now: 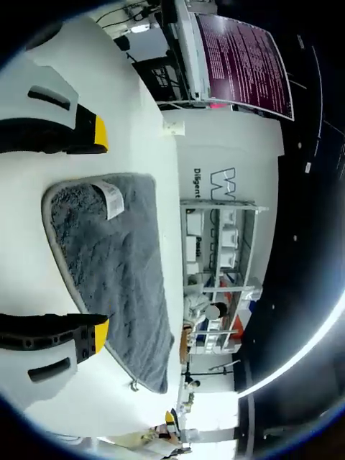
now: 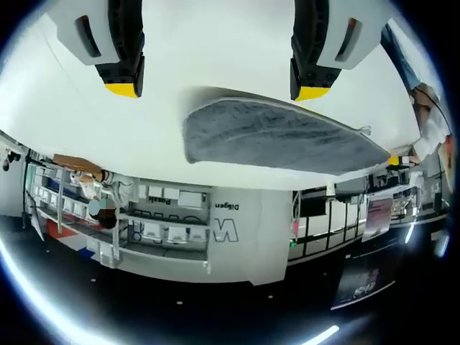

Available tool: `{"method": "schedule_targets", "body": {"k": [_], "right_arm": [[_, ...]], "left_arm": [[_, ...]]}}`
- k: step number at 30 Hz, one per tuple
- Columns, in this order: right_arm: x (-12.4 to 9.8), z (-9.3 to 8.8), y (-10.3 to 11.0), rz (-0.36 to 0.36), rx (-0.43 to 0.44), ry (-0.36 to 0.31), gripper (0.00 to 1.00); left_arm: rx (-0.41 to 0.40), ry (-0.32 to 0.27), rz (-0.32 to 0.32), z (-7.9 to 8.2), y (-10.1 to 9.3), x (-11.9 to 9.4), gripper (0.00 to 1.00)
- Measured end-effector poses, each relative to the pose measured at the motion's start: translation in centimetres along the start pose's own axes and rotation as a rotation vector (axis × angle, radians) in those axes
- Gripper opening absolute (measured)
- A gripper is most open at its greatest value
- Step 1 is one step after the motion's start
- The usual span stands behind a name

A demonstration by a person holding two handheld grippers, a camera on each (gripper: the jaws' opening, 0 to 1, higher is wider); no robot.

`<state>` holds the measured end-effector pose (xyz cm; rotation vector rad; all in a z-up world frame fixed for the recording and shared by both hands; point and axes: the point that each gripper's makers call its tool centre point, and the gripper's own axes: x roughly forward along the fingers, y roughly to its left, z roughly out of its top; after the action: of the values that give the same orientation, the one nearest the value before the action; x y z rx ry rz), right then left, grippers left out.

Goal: Open the folded towel by lifting each exposed corner and separating the folded layers until the towel lies flat within the target outline without major curled edges

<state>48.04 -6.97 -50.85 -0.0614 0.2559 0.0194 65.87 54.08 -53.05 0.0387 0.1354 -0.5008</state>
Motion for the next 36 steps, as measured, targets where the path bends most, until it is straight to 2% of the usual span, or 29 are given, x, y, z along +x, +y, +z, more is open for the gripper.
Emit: {"method": "schedule_targets", "body": {"k": [3, 10, 15, 16, 18, 23, 25, 27, 29, 31, 36], "right_arm": [[0.0, 0.0, 0.1, -0.001, -0.001, 0.004, 0.87], [-0.2, 0.1, 0.4, 0.008, -0.004, 0.015, 0.93], [-0.4, 0.3, 0.4, 0.003, -0.004, 0.02, 0.95], [-0.6, 0.5, 0.4, 0.002, -0.008, 0.024, 0.95], [-0.9, 0.7, 0.2, -0.006, -0.019, 0.029, 0.97], [-1.1, 1.0, -0.1, -0.023, -0.04, 0.049, 0.99], [-1.0, 1.2, 0.1, -0.017, -0.037, 0.06, 0.99], [-0.9, 1.5, 0.4, -0.003, -0.037, 0.063, 0.99], [-0.8, 2.1, 0.9, 0.016, -0.042, 0.061, 0.99], [-0.7, 2.9, 1.4, 0.029, -0.049, 0.054, 0.99], [-0.4, 4.4, 2.3, 0.056, -0.076, 0.039, 0.99]], "left_arm": [[-0.005, -0.014, -0.022, 0.2, -0.4, 0.1, 0.97], [-0.027, -0.026, -0.066, 0.4, -1.1, 0.1, 0.99], [-0.041, -0.03, -0.054, 0.7, -1.1, -0.2, 0.99], [-0.033, -0.021, -0.056, 0.8, -1.4, -0.4, 0.99], [-0.01, 0.041, -0.034, 0.3, -1.3, -0.9, 0.99], [-0.042, 0.022, -0.048, 2.5, -1.5, -2.4, 0.99], [-0.051, 0.061, -0.027, 2.7, -1.2, -2.8, 0.99], [-0.044, 0.181, -0.003, 1.9, -0.9, -3.6, 0.99], [-0.024, 0.239, 0.025, 1.9, -0.7, -4.1, 1.0], [0.014, 0.276, 0.007, 2.3, -1.0, -4.5, 1.0], [0.011, 0.309, -0.023, 3.4, -2.2, -5.4, 1.0]]}}
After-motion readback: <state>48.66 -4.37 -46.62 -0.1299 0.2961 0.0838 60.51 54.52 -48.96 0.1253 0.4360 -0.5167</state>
